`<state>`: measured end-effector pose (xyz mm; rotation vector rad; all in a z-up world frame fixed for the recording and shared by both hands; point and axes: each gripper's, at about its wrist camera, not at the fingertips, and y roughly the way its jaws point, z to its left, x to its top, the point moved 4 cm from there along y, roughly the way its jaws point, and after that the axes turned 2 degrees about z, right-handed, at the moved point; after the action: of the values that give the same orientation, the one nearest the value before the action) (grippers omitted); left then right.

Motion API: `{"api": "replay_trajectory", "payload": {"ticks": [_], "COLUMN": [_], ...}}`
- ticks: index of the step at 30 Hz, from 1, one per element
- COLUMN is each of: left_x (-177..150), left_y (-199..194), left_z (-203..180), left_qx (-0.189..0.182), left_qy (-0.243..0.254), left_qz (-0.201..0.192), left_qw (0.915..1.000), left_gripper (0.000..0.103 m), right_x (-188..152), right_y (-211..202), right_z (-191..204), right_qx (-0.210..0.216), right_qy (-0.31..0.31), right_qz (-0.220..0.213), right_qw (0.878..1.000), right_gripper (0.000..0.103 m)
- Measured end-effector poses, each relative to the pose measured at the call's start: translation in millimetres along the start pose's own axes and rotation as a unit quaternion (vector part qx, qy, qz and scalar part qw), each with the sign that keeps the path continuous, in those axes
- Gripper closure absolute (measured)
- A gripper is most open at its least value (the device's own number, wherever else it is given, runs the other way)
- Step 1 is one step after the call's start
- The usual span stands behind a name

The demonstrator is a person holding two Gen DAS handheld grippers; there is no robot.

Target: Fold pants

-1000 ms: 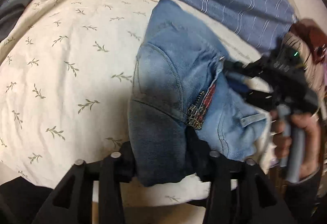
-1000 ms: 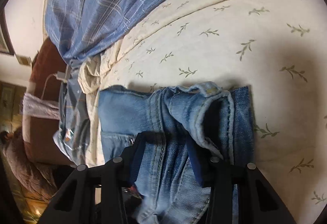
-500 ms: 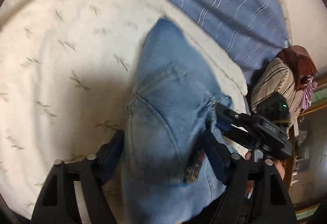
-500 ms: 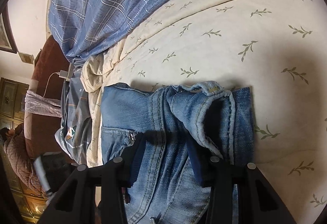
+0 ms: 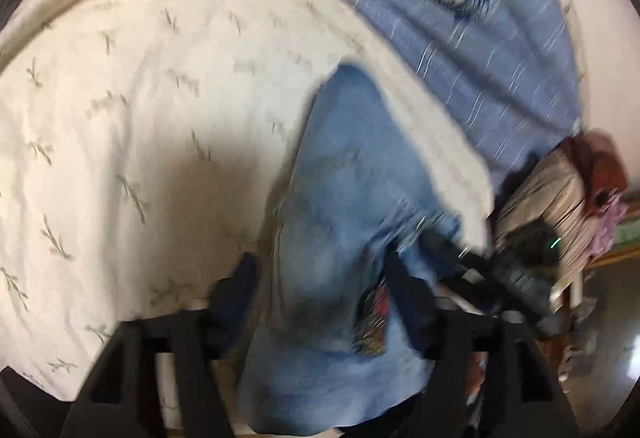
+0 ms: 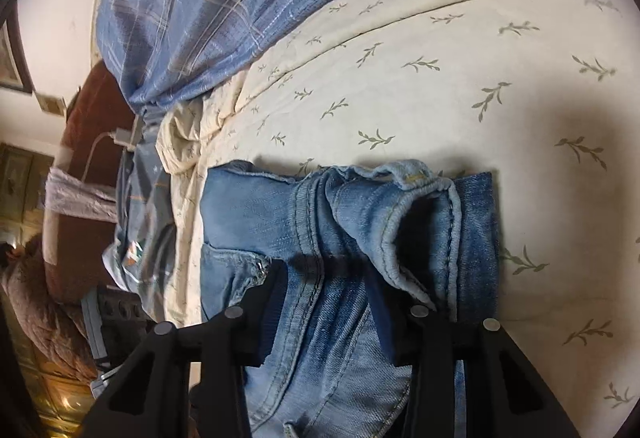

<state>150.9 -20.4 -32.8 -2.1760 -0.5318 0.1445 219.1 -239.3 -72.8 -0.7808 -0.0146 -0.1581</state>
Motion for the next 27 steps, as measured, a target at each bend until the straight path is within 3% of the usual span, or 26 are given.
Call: {"api": "replay_trajectory", "payload": {"ticks": [2,6,7,8,9,11,13,15,18,20,21,23,24,25,26,27], "left_x": [15.6,36.8,39.0,43.8,44.4,42.5,37.4,31.5,25.8,18.8,18.3,12.2,11.0,9.6,5.4,2.5], "left_y": [-1.9,27.4,38.7,38.7,48.2,48.9,49.4,48.1,20.7,6.3,1.2,-6.3,-4.1,-5.5,-12.5,-17.7], "left_z": [-5.4,-18.8,-22.6,-13.2,-10.8,-7.5,-22.9,-33.2,-22.1,-20.6,-21.2,-20.8,-24.0,-25.6,-25.8,-27.0], "left_qx": [0.001,-0.001,0.007,0.044,0.077,0.098,0.151,0.174,0.146,0.123,0.115,0.109,0.112,0.114,0.116,0.117], "left_qy": [0.007,0.033,0.044,0.060,0.067,0.067,0.113,0.138,0.150,0.152,0.150,0.149,0.150,0.150,0.156,0.166], "left_qz": [-0.020,0.014,0.018,0.018,0.025,0.023,0.006,-0.004,-0.009,-0.020,-0.026,-0.036,-0.040,-0.045,-0.051,-0.061], "left_qw": [0.9998,0.9993,0.9988,0.9971,0.9944,0.9927,0.9821,0.9750,0.9779,0.9806,0.9816,0.9821,0.9816,0.9810,0.9795,0.9772], "left_gripper": [0.020,0.021,0.035,0.053,0.062,0.063,0.061,0.058,0.050,0.045,0.041,0.040,0.040,0.040,0.040,0.039], "right_x": [-0.2,-0.7,-1.2,-1.5,-1.7,-1.8,-1.5,-1.1,-2.3,-1.8,0.3,7.2,13.2,15.2,13.5,12.3], "right_y": [-0.7,-1.4,-1.6,-1.8,-1.9,-2.0,-1.4,-1.4,-20.5,-38.9,-43.5,-36.0,-19.7,-1.4,-0.6,-6.5], "right_z": [-0.7,-1.4,-2.1,-2.5,-3.1,-5.1,-4.2,-1.9,14.5,34.2,40.7,39.8,26.1,5.8,-8.3,-10.6], "right_qx": [0.005,0.011,0.013,0.015,0.019,0.029,0.027,0.021,0.019,0.031,0.042,0.057,0.028,0.012,0.026,0.038], "right_qy": [0.001,0.004,0.005,0.005,0.007,0.012,0.011,0.013,0.013,-0.016,-0.019,-0.015,-0.008,0.021,0.057,0.068], "right_qz": [0.000,0.000,-0.001,-0.002,-0.003,-0.003,-0.002,0.000,-0.017,-0.047,-0.056,-0.054,-0.042,-0.021,-0.033,-0.043], "right_qw": [1.000,1.000,1.000,1.000,1.000,1.000,1.000,1.000,1.000,0.998,0.997,0.997,0.999,0.999,0.998,0.996], "right_gripper": [0.059,0.059,0.059,0.059,0.059,0.059,0.059,0.059,0.053,0.036,0.033,0.030,0.030,0.040,0.061,0.063]}}
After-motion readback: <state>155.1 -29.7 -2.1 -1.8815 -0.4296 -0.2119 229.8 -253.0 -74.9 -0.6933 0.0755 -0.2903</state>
